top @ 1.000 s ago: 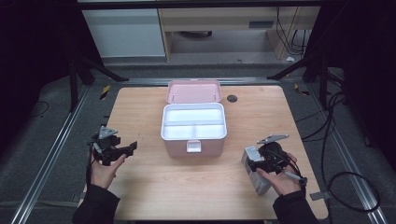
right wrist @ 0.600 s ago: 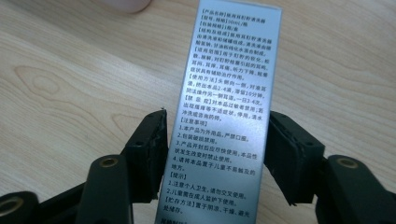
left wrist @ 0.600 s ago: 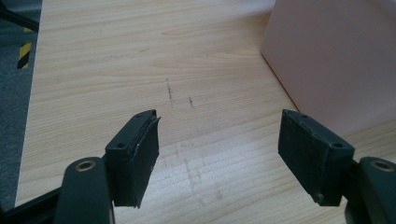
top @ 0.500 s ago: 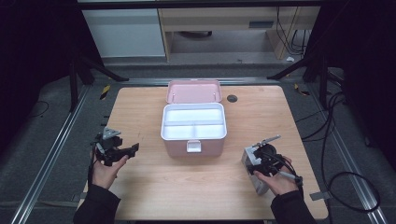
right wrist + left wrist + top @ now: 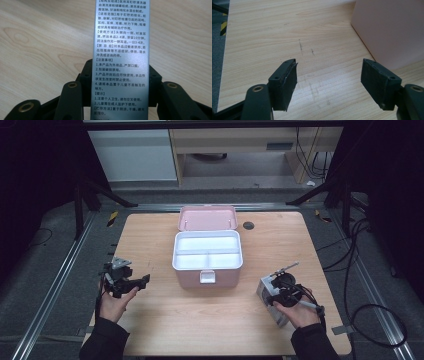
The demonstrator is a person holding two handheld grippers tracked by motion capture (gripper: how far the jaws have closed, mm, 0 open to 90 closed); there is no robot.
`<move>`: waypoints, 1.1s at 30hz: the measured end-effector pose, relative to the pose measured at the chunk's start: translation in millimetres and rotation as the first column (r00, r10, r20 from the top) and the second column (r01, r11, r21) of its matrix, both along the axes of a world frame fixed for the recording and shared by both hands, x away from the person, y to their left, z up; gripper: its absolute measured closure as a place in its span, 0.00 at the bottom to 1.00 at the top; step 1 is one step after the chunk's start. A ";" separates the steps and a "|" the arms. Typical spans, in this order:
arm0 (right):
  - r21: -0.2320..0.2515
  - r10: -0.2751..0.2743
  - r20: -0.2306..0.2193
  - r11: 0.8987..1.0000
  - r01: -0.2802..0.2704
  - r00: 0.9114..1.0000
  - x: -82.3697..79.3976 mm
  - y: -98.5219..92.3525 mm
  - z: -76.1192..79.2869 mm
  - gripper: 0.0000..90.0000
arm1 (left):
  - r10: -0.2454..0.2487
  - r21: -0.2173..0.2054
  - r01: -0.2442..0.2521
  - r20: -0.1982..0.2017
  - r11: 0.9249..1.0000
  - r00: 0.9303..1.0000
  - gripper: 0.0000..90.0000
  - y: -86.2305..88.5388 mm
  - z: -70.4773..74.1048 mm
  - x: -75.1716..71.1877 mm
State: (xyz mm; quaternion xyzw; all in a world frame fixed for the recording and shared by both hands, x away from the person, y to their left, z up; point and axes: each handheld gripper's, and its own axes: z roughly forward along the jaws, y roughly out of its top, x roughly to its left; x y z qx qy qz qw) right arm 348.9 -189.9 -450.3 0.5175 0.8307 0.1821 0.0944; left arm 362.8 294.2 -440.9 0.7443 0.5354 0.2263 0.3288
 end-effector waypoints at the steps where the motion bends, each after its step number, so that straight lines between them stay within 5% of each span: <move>1: 0.006 -0.009 0.009 1.000 0.009 1.000 0.9 -2.8 2.3 0.62 | 0.000 -0.001 0.000 0.000 1.000 1.000 0.32 0.2 0.0 -0.1; 11: -0.001 -0.144 0.056 0.990 0.144 0.988 19.8 -48.4 2.6 0.62 | 0.002 -0.008 -0.002 0.005 1.000 1.000 0.33 1.0 1.1 1.0; 23: -0.031 -0.197 0.044 0.980 0.199 0.979 27.5 -67.6 -7.4 0.59 | -0.007 -0.017 0.007 0.011 1.000 1.000 0.33 -1.7 1.4 1.4; 29: 0.006 -0.182 0.158 0.983 0.183 0.971 26.4 -69.6 1.3 0.46 | -0.025 -0.029 0.026 0.031 0.999 0.999 0.34 -3.8 7.8 1.4; 33: 0.066 -0.180 0.280 0.983 0.168 0.943 25.4 -69.2 15.2 0.43 | -0.035 -0.033 0.038 0.068 0.999 0.997 0.36 -8.0 19.5 2.2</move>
